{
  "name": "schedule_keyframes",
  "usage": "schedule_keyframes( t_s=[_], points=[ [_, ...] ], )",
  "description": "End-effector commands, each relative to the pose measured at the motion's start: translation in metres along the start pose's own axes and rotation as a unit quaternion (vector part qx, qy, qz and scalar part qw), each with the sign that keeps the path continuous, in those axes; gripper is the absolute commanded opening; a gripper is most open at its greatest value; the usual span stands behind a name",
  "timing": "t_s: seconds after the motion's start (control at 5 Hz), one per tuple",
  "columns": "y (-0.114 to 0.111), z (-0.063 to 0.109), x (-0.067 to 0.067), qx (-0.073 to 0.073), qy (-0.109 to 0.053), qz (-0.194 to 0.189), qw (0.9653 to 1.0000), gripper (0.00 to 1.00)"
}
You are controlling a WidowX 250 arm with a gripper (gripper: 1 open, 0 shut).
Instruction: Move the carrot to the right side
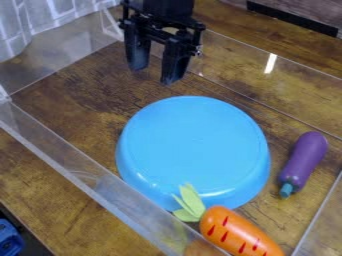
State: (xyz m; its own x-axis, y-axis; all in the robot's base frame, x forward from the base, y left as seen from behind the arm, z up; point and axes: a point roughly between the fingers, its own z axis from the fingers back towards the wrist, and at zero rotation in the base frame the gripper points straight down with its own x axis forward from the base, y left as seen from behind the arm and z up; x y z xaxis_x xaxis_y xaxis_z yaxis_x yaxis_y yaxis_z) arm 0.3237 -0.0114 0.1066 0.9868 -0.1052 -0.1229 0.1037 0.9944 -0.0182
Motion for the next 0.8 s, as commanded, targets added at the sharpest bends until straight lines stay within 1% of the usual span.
schedule_keyframes(
  t_s=[0.0, 0.2, 0.4, 0.6],
  points=[
    [-0.007, 0.017, 0.013, 0.003, -0.034, -0.005, 0.9994, 1.0],
    [-0.014, 0.02, 0.023, 0.004, -0.041, 0.002, 0.9991, 0.0],
    [-0.017, 0.021, 0.028, 0.004, -0.044, 0.006, 0.999, 1.0],
    [-0.023, 0.022, 0.036, 0.004, -0.048, 0.005, 0.9988, 0.0]
  ],
)
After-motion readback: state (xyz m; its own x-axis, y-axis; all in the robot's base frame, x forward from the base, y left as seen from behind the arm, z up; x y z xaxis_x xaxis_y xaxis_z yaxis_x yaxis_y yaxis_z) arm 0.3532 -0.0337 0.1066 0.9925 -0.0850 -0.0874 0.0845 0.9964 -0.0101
